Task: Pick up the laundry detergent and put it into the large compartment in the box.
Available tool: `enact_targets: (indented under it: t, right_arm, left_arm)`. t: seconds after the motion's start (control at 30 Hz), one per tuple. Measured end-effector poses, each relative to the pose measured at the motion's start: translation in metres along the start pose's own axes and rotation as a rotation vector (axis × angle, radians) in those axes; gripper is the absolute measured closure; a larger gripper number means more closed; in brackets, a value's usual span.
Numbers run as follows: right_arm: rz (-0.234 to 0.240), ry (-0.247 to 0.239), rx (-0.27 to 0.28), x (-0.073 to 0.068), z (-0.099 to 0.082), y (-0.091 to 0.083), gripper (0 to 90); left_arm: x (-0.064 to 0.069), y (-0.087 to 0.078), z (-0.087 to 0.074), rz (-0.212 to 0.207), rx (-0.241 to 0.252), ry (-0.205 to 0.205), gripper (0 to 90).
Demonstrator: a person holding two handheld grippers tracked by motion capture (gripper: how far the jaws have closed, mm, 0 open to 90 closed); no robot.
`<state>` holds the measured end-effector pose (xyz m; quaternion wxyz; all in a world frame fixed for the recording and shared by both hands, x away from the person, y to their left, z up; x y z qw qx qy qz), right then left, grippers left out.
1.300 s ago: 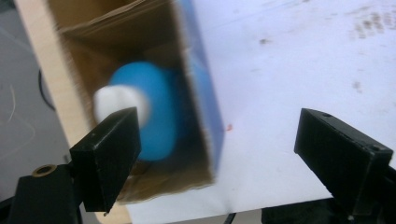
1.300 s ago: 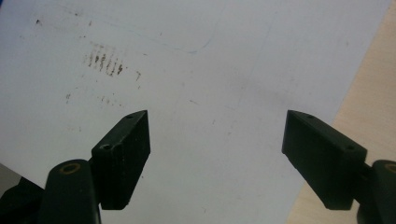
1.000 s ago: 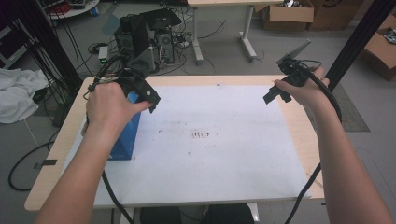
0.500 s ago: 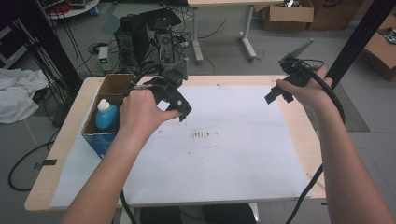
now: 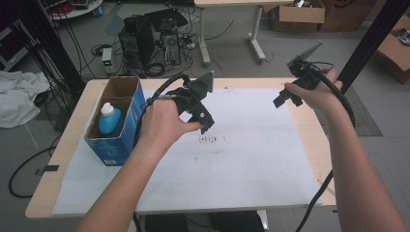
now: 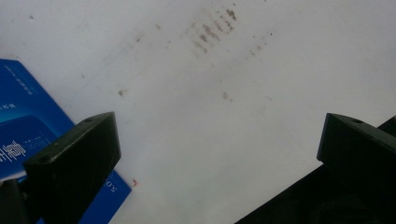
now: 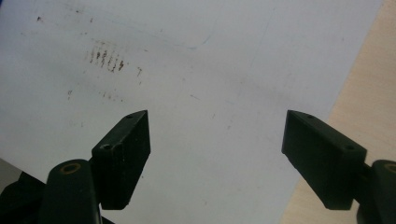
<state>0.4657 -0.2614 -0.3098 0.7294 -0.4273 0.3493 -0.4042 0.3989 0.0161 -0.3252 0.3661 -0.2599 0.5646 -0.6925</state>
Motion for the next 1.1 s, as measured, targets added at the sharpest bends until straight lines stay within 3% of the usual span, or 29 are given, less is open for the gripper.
enact_targets:
  t: [1.1]
  right_arm:
    - [0.005,0.005,-0.010,0.0012,-0.0032,0.0048,23.8]
  left_arm:
    - [0.0006,0.0021,0.0017,0.000,-0.009,0.003,0.1]
Point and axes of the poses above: each handheld gripper's, and its own axes: y roughly forward along the jaws, z roughly out of its top, x roughly to its right, the point moved 9 cm from there along y, roughly forward along the jaws, and after that the axes turned 5 degrees about x, right-handed, at the moved point
